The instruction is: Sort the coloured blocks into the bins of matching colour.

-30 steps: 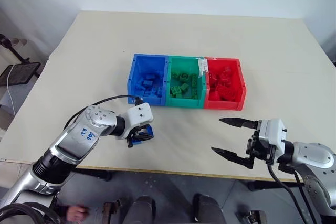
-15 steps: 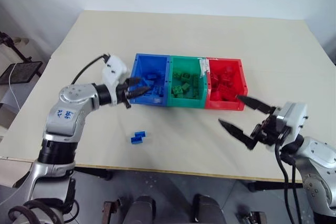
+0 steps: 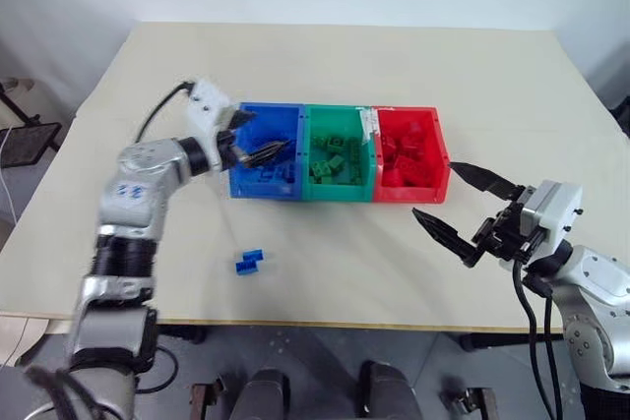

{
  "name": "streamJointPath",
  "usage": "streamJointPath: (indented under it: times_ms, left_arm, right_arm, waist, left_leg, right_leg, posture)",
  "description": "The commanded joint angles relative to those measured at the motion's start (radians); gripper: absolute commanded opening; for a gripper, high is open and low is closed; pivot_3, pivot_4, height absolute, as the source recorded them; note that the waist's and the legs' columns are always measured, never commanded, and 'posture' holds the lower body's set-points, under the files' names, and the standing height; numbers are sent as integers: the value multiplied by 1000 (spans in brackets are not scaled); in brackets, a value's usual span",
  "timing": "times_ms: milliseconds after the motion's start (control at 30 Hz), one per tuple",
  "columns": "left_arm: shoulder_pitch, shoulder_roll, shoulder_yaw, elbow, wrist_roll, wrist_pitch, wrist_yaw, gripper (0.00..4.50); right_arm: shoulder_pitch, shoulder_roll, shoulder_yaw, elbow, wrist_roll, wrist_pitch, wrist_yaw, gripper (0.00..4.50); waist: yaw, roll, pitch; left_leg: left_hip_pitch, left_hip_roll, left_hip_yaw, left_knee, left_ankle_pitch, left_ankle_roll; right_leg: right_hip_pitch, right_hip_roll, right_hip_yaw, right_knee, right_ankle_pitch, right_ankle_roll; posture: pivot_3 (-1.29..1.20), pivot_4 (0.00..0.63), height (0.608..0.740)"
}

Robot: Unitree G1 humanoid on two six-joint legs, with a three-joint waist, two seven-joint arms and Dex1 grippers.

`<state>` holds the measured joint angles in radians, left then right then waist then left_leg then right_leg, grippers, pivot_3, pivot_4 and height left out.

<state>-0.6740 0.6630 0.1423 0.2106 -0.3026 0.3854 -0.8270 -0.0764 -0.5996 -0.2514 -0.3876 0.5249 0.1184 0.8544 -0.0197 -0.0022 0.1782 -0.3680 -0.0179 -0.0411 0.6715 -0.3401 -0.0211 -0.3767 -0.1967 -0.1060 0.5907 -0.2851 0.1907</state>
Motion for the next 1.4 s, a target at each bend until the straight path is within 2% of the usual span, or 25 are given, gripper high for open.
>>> streamJointPath:
  times_ms: [33, 200, 400, 567, 733, 800, 1100, 1267, 1400]
  left_arm:
    - [71, 94, 138, 13, -69, -158, -143, 4453]
    - [247, 225, 235, 89, -76, -298, -292, 4453]
    - [375, 281, 261, 126, -84, -379, -389, 4453]
    - [548, 332, 186, -96, -117, -273, -524, 4453]
    - [628, 298, 102, -291, -87, -263, -486, 4453]
    - [625, 269, 61, -346, -81, -173, -404, 4453]
    - [619, 168, -103, -430, 3, -28, -212, 4453]
    - [582, 118, -139, -431, 12, -3, -166, 4453]
    - [572, 101, -153, -415, 16, -25, -160, 3555]
  right_arm:
    - [-37, -28, 42, 30, -12, -41, 78, 4500]
    - [-91, -64, 119, 82, -34, -74, 198, 4500]
    - [-152, -87, 166, 125, -23, -58, 287, 4500]
    - [-131, -99, 190, 107, -17, -45, 333, 4500]
    - [-90, -107, 185, 101, -28, -58, 338, 4500]
    - [-79, -108, 183, 98, -30, -61, 333, 4500]
    - [-40, -100, 208, 70, -54, -66, 317, 4500]
    - [-21, -93, 215, 52, -64, -64, 298, 4500]
    - [-11, -91, 218, 38, -68, -61, 279, 4500]
  waist:
    - [-3, 0, 0]
    - [3, 0, 0]
    - [17, 0, 0]
    - [15, 0, 0]
    - [20, 0, 0]
    - [20, 1, 1]
    - [19, 1, 1]
    - [44, 1, 0]
    - [45, 1, 0]
  left_leg:
    - [0, 0, 0, 0, 0, 0]
    - [0, 0, 0, 1, 0, 0]
    - [-1, 0, 0, 2, 0, 0]
    - [-1, 1, 0, 2, -1, 0]
    - [-1, 1, 0, 3, -1, 0]
    - [0, 1, 0, 3, -2, 0]
    - [0, 1, 1, 3, -2, 0]
    - [-1, 1, 0, 7, -2, 0]
    - [-1, 1, 0, 8, -2, 0]
  right_leg:
    - [0, 0, 0, 0, 0, 0]
    - [0, 0, 0, 0, 0, 0]
    - [0, 0, 0, 0, 0, 0]
    - [0, 0, 0, 0, 0, 0]
    - [1, 0, 0, 0, 0, 0]
    - [1, 0, 0, 0, 0, 0]
    - [1, 0, 0, 0, 0, 0]
    - [2, 0, 0, 1, 0, 0]
    - [3, 0, 0, 0, 0, 0]
  posture:
    - [0, 150, 740]
    - [0, 150, 740]
    - [0, 150, 740]
    - [0, 150, 740]
    - [0, 150, 740]
    - [0, 150, 740]
    - [0, 150, 740]
    - [0, 150, 740]
    - [0, 150, 740]
